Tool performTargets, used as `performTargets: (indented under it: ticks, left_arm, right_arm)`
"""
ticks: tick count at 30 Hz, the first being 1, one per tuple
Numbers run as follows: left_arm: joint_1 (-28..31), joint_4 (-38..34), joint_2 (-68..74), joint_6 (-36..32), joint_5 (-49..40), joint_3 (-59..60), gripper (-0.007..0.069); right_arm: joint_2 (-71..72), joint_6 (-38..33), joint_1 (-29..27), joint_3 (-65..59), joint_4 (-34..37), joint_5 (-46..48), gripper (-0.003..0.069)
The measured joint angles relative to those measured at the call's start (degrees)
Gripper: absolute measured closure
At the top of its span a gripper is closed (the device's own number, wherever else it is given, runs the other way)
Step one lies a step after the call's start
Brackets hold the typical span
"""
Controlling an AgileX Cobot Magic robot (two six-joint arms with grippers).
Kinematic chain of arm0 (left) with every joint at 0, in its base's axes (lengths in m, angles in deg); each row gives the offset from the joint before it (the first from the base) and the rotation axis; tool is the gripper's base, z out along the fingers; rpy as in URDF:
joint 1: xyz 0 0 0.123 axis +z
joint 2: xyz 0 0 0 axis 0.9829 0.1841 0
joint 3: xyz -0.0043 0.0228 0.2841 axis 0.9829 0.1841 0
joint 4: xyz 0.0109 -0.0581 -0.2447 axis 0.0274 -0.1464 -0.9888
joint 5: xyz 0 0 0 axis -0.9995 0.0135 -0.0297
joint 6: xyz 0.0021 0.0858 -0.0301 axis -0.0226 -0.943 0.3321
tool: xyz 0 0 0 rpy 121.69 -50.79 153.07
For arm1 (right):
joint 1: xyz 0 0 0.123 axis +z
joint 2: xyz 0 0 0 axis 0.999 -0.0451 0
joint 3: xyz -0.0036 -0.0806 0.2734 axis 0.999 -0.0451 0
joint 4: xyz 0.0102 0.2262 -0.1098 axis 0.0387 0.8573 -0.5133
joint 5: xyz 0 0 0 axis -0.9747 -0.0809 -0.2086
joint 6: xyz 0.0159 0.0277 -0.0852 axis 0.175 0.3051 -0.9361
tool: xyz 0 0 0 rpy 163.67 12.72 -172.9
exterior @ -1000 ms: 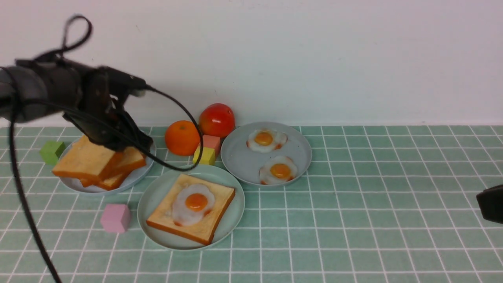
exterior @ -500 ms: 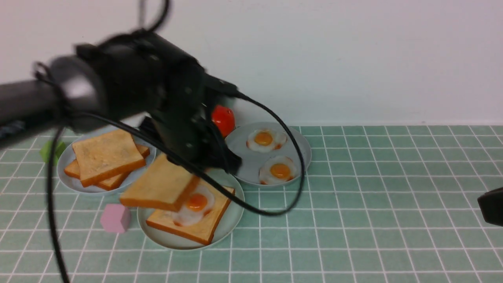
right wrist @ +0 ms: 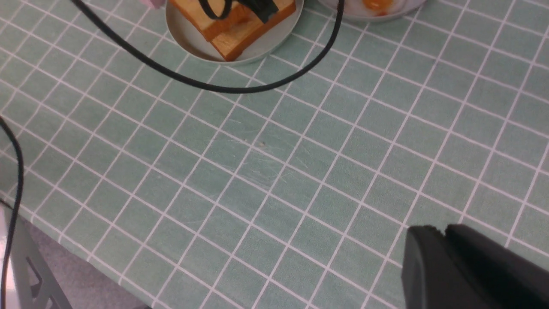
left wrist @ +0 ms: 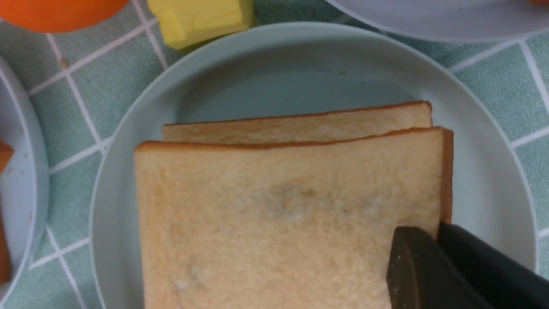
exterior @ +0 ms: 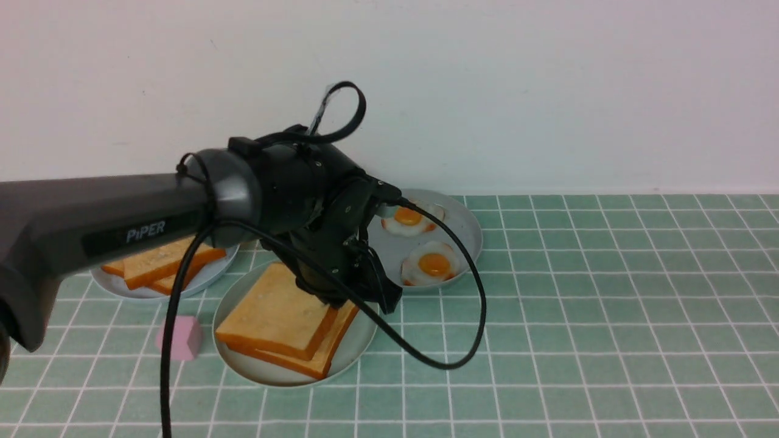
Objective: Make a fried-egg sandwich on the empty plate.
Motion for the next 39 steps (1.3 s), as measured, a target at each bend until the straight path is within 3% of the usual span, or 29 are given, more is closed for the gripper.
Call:
performTargets:
  ticks: [9,14,18,25,29,33,39]
  left_arm:
    - [0.0,-0.3,-0.4,1.9,0.2,-0.1,0.0337]
    - [0.0,-2.2,-4.4,2.8,0.0,-0.2,0.0268]
    - [-0.7,-4.6,-13.3,2.8,-0.9,0.7,0.0354]
    - [-8.2,-5.6,-43.6,3.0,10.4,18.2,0.0638]
    - [-10.9,-7.4,-59.8,4.9,20.2,31.8,0.0638]
    - [-11.3,-8.0,-82.8,7.9,36.4,54.6,0.0638]
    - [-10.9,-8.0,-98.9,8.2,42.8,68.3,0.0638]
  right_arm:
    - [4.7,-0.1,0.0,0.0,0.0,0.6,0.0581]
    - [5.7,0.0,0.0,0.0,0.0,1.2,0.0581]
    - [6.0,0.0,0.0,0.0,0.0,1.2,0.0581]
    - [10.6,0.5,0.0,0.0,-3.0,3.0,0.0605]
    - [15.3,4.5,0.0,0.0,-7.4,5.6,0.0651]
    - [23.4,10.9,0.0,0.0,-12.9,7.0,0.0662]
    - [31.9,17.2,0.0,-3.1,-17.6,7.0,0.0659]
